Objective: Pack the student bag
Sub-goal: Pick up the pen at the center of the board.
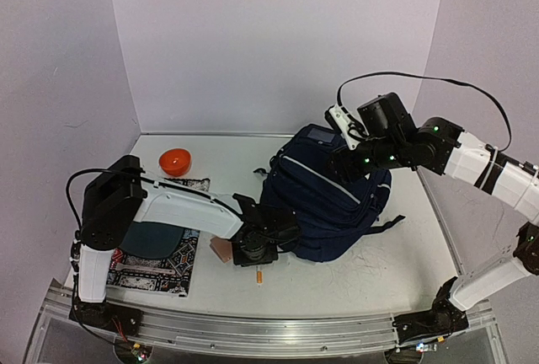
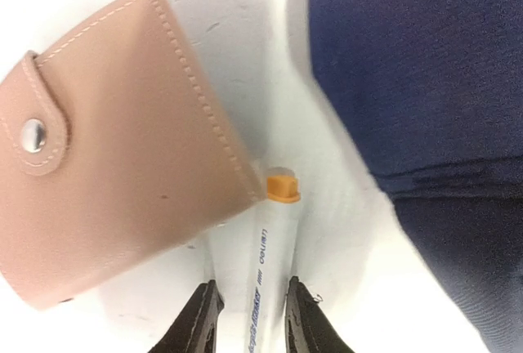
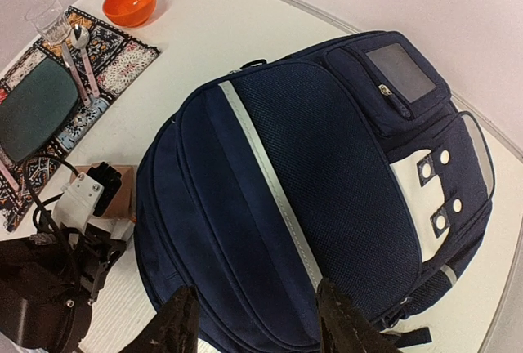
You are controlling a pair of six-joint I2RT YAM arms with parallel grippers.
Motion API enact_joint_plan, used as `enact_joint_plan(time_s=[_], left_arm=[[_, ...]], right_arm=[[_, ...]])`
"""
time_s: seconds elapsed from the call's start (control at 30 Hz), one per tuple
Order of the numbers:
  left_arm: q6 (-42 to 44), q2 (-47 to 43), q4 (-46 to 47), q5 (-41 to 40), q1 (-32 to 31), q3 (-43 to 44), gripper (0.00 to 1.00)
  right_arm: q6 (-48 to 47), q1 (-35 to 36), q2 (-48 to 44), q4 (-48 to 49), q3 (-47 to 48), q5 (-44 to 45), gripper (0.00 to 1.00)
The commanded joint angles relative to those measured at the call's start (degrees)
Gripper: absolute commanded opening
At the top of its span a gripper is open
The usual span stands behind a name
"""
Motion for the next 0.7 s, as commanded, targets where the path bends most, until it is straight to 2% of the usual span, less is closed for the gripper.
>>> enact_joint_plan(time_s=[0.0, 0.3, 0.5, 0.67], left_arm=[[2.52, 1.14, -5.65, 1.11, 0.43, 3.18, 0.3], [6.21, 3.89, -5.46, 8.47, 0.34, 3.16, 0.2], [8.89, 4.12, -5.09, 11.89, 0.48, 3.25, 0.01], [8.87, -0.13, -3.3, 11.17, 1.53, 3.1, 0.0]], right_arm=[[0.48, 0.05, -1.57, 0.26, -0.23, -0.8, 0.5], [-0.58, -0.03, -0.16, -0.23, 0.82, -0.99, 0.51], [-2.96, 0.02, 5.0, -3.31, 3.64, -2.98, 0.52], [-4.91, -0.03, 8.93, -5.17, 5.81, -4.25, 0.53]])
